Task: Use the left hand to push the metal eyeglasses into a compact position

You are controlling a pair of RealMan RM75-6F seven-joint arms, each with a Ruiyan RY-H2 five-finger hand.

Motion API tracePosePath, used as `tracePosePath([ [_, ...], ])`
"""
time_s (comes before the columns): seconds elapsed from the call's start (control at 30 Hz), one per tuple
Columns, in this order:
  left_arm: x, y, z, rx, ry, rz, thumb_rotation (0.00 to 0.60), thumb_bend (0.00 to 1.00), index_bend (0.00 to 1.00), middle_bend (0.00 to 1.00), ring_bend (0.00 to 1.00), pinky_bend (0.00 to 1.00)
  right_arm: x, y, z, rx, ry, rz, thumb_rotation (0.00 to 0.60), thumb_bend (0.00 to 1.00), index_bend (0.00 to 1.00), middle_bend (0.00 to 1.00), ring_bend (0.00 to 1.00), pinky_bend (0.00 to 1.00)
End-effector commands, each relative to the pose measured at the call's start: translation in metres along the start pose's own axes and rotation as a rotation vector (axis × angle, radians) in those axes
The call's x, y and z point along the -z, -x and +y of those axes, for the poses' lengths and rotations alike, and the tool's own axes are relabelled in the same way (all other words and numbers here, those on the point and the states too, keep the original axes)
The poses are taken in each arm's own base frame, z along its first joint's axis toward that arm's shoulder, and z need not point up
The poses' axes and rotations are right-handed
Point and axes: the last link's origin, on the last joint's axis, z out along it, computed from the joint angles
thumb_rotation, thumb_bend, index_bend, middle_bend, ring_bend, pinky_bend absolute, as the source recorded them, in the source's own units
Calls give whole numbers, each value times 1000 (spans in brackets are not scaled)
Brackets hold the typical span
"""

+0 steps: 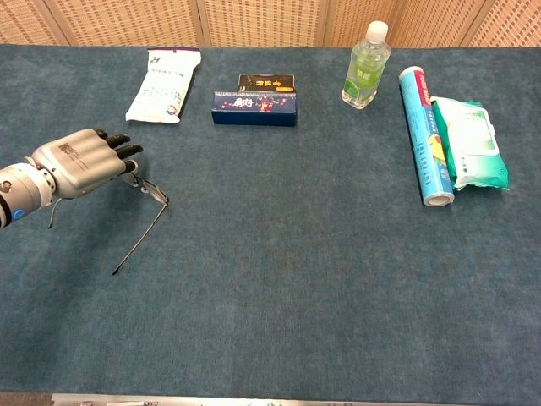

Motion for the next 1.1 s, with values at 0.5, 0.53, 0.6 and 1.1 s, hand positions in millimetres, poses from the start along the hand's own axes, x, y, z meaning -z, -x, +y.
tracePosePath([
  [0.5, 30, 19, -20, -73, -120, -152, 600, 1000, 203, 76, 50, 206, 0, 3, -1, 4, -1, -10, 600, 280, 430, 351, 170, 390],
  [0.53, 31, 19, -20, -76, -125, -157, 600, 1000, 203, 76, 50, 206, 0, 2, -1, 4, -2, -9, 600, 281, 430, 351, 170, 390],
  [0.6, 34, 21, -22, -84, -132, -169, 600, 1000, 202, 75, 50, 208, 0, 2, -1, 3, -1, -8, 600, 281, 430, 351, 170, 390],
  [1.1, 47, 15, -30, -38, -179, -147, 600, 1000, 187, 75, 50, 233, 0, 2, -1, 1, -2, -7, 600, 280, 430, 351, 170, 390],
])
